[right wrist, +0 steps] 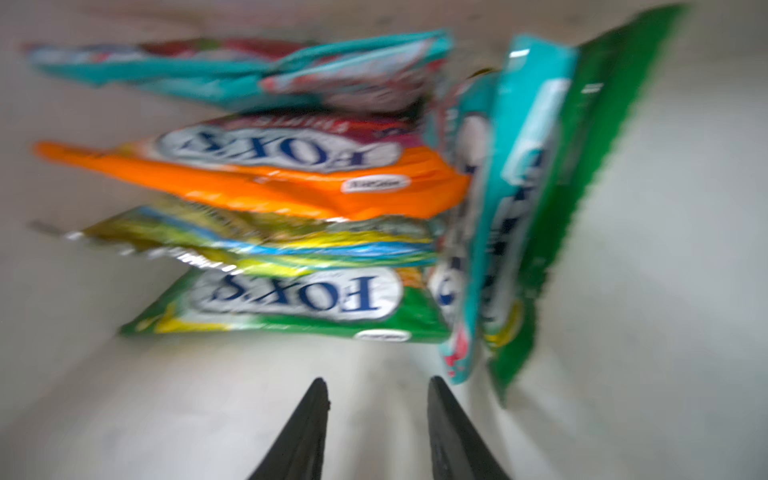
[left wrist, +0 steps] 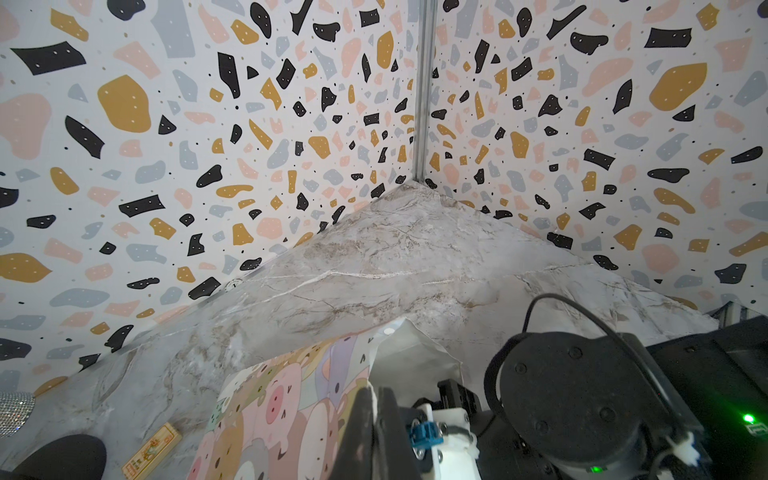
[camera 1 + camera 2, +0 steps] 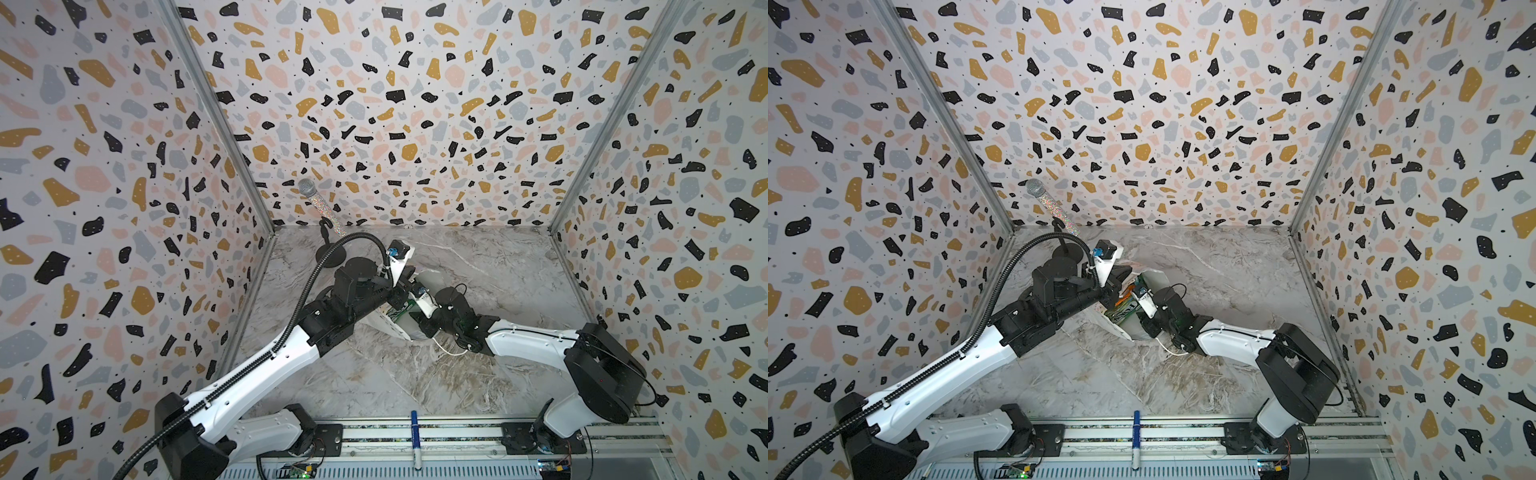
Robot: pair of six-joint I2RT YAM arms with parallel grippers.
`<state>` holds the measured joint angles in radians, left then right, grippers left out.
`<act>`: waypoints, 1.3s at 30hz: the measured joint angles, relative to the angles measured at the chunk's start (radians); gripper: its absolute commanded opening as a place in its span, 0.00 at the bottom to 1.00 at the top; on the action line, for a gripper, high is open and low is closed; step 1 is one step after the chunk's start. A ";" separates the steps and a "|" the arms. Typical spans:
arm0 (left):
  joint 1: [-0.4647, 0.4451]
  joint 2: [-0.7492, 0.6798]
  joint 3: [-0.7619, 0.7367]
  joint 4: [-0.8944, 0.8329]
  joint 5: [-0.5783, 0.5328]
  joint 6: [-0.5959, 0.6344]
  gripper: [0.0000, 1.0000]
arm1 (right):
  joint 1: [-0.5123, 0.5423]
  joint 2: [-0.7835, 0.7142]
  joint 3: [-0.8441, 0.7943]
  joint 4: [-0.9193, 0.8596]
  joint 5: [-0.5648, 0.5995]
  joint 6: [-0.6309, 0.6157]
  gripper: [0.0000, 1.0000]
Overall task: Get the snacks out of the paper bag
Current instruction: 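Close the right gripper on the upright teal FOX'S packet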
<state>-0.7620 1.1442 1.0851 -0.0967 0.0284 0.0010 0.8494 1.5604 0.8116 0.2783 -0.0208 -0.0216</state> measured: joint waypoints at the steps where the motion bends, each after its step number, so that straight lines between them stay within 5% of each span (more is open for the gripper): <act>1: 0.000 -0.001 0.000 0.000 0.002 0.001 0.00 | 0.007 0.000 -0.006 -0.004 -0.014 0.002 0.47; 17: 0.000 -0.006 -0.002 0.008 0.043 0.012 0.00 | 0.018 -0.198 -0.081 0.073 0.028 0.067 0.43; 26: 0.000 -0.006 -0.006 0.008 0.058 0.013 0.00 | -0.002 -0.094 -0.068 0.096 0.056 0.068 0.31; 39: 0.000 -0.013 -0.006 0.007 0.065 0.014 0.00 | -0.001 0.019 -0.011 0.130 0.150 0.065 0.31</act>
<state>-0.7616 1.1309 1.0794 -0.0895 0.0937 0.0151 0.8482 1.5795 0.8001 0.4084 0.1287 0.0437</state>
